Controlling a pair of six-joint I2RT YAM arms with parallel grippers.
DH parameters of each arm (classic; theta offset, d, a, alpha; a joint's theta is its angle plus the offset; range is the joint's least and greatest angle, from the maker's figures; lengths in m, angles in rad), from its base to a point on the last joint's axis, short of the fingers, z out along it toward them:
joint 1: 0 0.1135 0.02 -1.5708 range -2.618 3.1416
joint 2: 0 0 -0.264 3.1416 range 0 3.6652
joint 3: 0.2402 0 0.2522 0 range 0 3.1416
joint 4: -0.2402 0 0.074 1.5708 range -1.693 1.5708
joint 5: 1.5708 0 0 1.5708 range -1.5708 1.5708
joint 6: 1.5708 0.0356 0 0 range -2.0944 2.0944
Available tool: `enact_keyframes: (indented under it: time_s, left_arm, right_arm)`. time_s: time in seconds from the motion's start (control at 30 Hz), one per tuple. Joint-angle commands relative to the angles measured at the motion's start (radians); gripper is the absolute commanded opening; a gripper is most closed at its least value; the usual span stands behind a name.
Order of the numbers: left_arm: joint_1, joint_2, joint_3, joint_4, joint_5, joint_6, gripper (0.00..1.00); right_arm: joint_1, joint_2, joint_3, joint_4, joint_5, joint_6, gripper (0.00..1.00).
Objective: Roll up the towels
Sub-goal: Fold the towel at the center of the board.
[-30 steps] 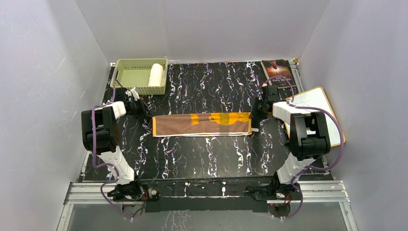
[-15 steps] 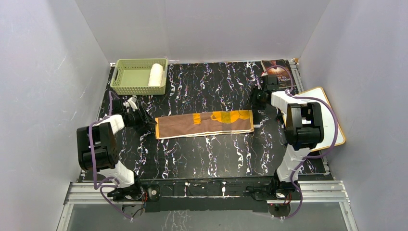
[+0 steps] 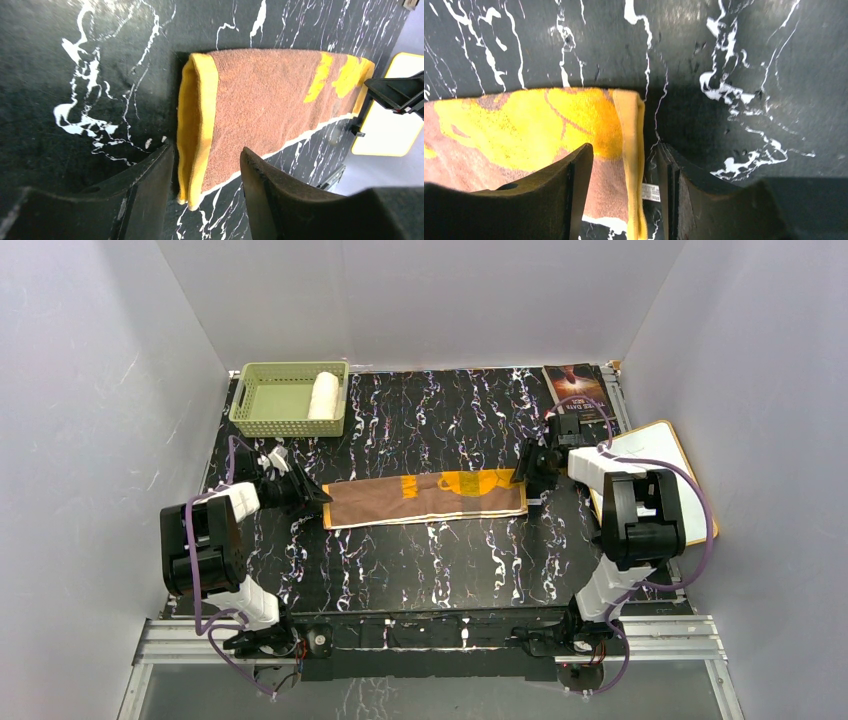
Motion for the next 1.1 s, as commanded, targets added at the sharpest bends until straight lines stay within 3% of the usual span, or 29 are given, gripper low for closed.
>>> enact_keyframes:
  time_s: [0.0,0.17,0.27,0.33,0.4,0.43,0.7,0.87,0.93,1.07]
  left_arm:
    - [-0.001,-0.019,-0.018,-0.026,0.076,0.014,0.50]
    - [-0.003,-0.003,-0.019,-0.025,0.077,0.011,0.48]
    - [-0.008,0.009,-0.010,-0.027,0.073,0.008,0.47]
    - [-0.016,0.017,-0.008,-0.030,0.068,0.005,0.47]
    - [-0.025,0.018,-0.006,-0.035,0.055,0.001,0.46]
    - [-0.030,0.016,-0.006,-0.036,0.050,-0.003,0.46]
    - [-0.034,-0.045,0.021,-0.088,-0.045,-0.009,0.51]
    - [-0.022,-0.030,0.013,-0.053,-0.013,-0.036,0.51]
    - [-0.021,-0.031,0.006,-0.033,-0.004,-0.046,0.51]
    - [-0.021,-0.026,0.021,-0.044,0.002,-0.033,0.51]
  right_arm:
    - [0.000,-0.071,-0.051,0.029,-0.039,0.006,0.48]
    - [0.002,-0.105,-0.112,0.033,-0.058,0.012,0.47]
    - [0.006,-0.115,-0.138,0.039,-0.079,0.018,0.41]
    - [0.011,-0.115,-0.146,0.041,-0.085,0.020,0.25]
    - [0.011,-0.120,-0.145,0.038,-0.065,0.024,0.02]
    - [0.010,-0.124,-0.136,0.030,-0.036,0.027,0.00]
    - [-0.001,-0.121,0.063,-0.188,0.517,0.087,0.00]
    - [0.022,-0.162,0.156,-0.275,0.793,0.110,0.00]
    - [0.072,-0.182,0.201,-0.307,0.836,0.101,0.00]
    - [0.287,-0.133,0.350,-0.432,0.908,0.101,0.00]
